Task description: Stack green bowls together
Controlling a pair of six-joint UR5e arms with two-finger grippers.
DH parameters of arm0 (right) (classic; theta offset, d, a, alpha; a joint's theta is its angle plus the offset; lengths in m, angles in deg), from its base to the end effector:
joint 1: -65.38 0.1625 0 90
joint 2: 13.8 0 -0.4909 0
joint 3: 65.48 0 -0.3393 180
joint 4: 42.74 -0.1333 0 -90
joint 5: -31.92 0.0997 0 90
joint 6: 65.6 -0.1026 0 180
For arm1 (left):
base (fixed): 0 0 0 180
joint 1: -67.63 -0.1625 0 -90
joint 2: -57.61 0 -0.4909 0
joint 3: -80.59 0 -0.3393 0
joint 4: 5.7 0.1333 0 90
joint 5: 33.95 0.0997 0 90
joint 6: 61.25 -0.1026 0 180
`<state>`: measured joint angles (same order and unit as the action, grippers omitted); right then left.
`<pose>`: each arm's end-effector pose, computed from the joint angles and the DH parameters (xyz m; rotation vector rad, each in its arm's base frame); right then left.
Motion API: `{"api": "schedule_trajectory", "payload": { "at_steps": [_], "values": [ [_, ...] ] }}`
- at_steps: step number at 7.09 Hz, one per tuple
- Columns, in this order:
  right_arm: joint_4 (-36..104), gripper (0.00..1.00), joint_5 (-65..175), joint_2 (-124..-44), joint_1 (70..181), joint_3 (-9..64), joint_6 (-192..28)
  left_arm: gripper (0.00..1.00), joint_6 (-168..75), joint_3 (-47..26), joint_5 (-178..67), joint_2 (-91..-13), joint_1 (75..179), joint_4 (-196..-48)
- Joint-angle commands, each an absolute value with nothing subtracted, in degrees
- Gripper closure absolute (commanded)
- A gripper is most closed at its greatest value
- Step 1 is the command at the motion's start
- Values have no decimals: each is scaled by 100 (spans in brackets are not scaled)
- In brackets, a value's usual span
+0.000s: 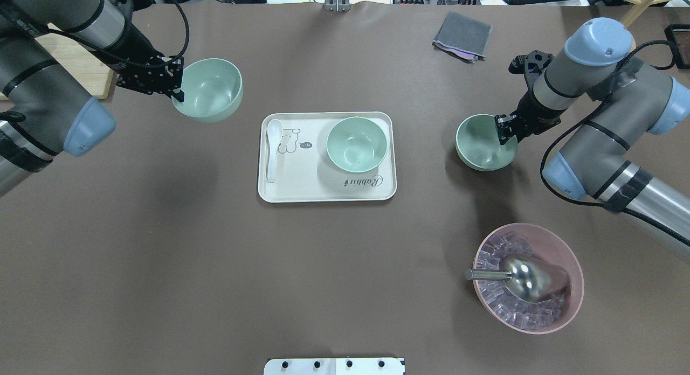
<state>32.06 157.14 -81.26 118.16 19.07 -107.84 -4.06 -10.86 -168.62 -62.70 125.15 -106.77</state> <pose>-0.3290 -0.5557 0.5338 0.0372 -0.8079 -0.0904 0.3023 -0.5887 0.3934 -0.0208 1.0224 -0.1018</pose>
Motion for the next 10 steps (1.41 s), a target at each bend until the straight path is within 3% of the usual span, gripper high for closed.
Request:
{"api": "schedule_trajectory", "payload": {
  "at_steps": [1,5,7,8,10],
  "values": [
    [3215,100,15934,-8103,11978,1924,-10779,100,-159,-1099,-16851,-6315,12415,-10677],
    [3582,100,16567,-7858,12662,1960,-10718,100,1959,-1046,-15881,-7113,11459,-10634],
    [3610,100,16656,-7857,12874,1942,-10682,100,1969,-889,-15587,-7979,11176,-9638],
    [3610,100,16761,-7857,12927,1942,-10682,100,1961,-409,-15325,-8742,10992,-9057],
    [3601,100,16771,-7857,12972,1924,-10682,100,1970,243,-15304,-9214,10693,-9007]
  ]
}}
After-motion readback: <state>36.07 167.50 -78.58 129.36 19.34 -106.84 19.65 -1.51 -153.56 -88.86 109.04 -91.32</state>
